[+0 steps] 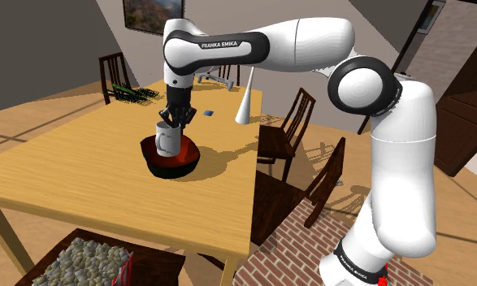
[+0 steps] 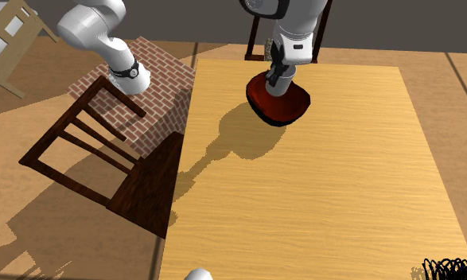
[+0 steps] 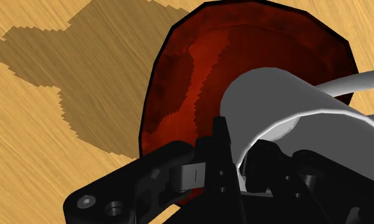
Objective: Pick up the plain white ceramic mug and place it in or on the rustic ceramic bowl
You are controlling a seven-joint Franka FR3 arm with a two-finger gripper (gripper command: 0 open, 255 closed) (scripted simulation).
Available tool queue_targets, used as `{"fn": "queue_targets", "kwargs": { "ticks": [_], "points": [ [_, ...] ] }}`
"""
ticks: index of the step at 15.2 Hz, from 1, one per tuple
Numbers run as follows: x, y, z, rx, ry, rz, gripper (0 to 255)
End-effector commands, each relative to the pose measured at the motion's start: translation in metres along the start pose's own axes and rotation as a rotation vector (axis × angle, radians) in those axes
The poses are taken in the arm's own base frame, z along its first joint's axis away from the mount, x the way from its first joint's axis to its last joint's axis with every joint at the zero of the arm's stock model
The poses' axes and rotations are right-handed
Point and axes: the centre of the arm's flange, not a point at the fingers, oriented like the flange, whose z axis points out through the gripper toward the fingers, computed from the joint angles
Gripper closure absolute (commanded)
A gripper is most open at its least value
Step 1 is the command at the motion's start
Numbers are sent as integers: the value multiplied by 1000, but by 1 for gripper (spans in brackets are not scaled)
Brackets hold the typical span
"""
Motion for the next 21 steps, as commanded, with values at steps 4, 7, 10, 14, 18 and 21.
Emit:
{"fn": "queue_targets", "kwargs": {
  "ticks": [4, 7, 10, 14, 18, 21],
  "points": [
    [0, 0, 0, 0, 0, 0, 0],
    [0, 0, 0, 0, 0, 0, 0],
    [0, 0, -13, 0, 0, 0, 0],
    [0, 0, -50, 0, 0, 0, 0],
    [0, 0, -50, 0, 0, 0, 0],
    [0, 0, -50, 0, 0, 0, 0]
  ]
}}
